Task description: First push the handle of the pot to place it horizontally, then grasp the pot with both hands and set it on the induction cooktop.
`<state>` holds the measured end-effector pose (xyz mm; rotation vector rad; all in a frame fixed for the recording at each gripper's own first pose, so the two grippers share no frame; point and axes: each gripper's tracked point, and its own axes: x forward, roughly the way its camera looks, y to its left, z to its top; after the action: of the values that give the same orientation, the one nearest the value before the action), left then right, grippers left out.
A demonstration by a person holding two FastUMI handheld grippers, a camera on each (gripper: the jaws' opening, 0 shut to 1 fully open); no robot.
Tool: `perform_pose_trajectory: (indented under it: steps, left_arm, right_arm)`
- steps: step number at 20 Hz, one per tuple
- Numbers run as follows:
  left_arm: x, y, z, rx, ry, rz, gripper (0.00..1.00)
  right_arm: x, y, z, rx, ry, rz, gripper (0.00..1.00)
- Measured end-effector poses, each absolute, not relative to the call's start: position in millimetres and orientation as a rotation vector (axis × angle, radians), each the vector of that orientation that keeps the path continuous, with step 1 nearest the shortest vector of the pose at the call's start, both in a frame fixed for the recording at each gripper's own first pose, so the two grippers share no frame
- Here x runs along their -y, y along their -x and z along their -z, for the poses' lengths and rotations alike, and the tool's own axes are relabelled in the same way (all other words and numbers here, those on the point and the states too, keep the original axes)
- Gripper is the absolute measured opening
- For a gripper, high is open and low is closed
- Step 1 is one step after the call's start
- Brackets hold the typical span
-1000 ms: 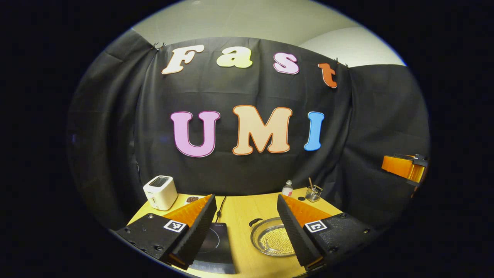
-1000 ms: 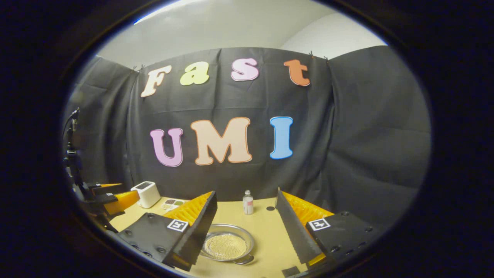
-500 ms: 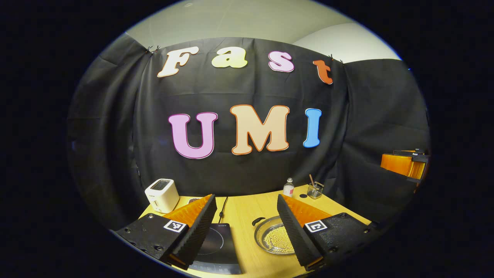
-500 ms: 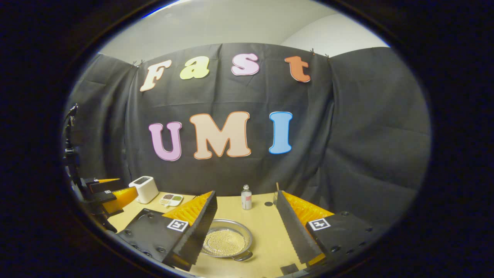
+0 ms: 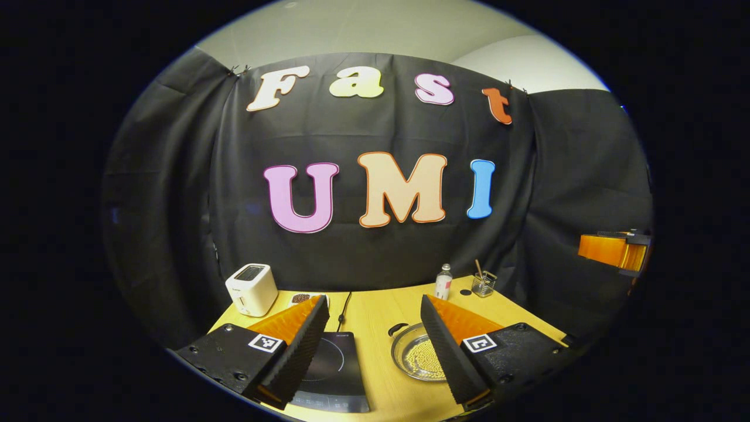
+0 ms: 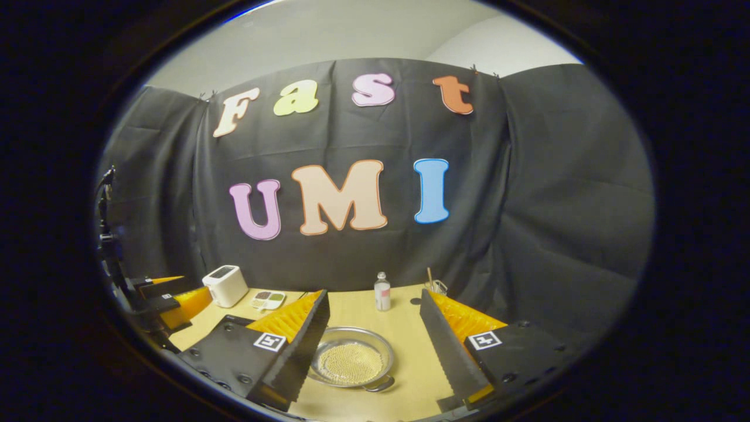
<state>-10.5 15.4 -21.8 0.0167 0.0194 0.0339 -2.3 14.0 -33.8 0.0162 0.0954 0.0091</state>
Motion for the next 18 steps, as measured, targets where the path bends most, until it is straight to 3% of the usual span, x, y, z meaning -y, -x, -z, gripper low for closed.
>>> perform_pose_trajectory:
  steps: [3,8,10,13,14,15,18]
  left_arm:
    - [-22.1,14.0,29.6,-0.036,0.008,-0.06,0.96]
    - [-42.1,22.7,35.8,-0.04,-0.002,-0.116,0.93]
    - [-48.3,24.9,38.2,-0.041,0.007,-0.126,0.96]
    - [-57.1,26.0,40.0,-0.047,0.015,-0.139,0.99]
    - [-59.2,26.8,41.8,-0.048,0.014,-0.14,0.92]
    - [-61.5,27.1,41.9,-0.046,0.012,-0.139,0.96]
    - [-68.4,29.6,43.4,-0.044,-0.002,-0.141,0.93]
  right_arm:
    - [-17.1,2.8,48.5,-0.132,-0.037,-0.022,0.96]
    - [-28.1,-4.1,60.0,-0.165,-0.066,-0.044,0.96]
    - [-33.6,-7.5,61.7,-0.171,-0.07,-0.049,0.89]
    - [-42.7,-10.4,66.3,-0.181,-0.076,-0.062,0.89]
    - [-46.1,-11.8,68.8,-0.185,-0.081,-0.065,0.84]
    - [-49.1,-13.0,71.4,-0.192,-0.087,-0.067,0.8]
    - [-58.9,-15.1,82.5,-0.215,-0.108,-0.069,0.39]
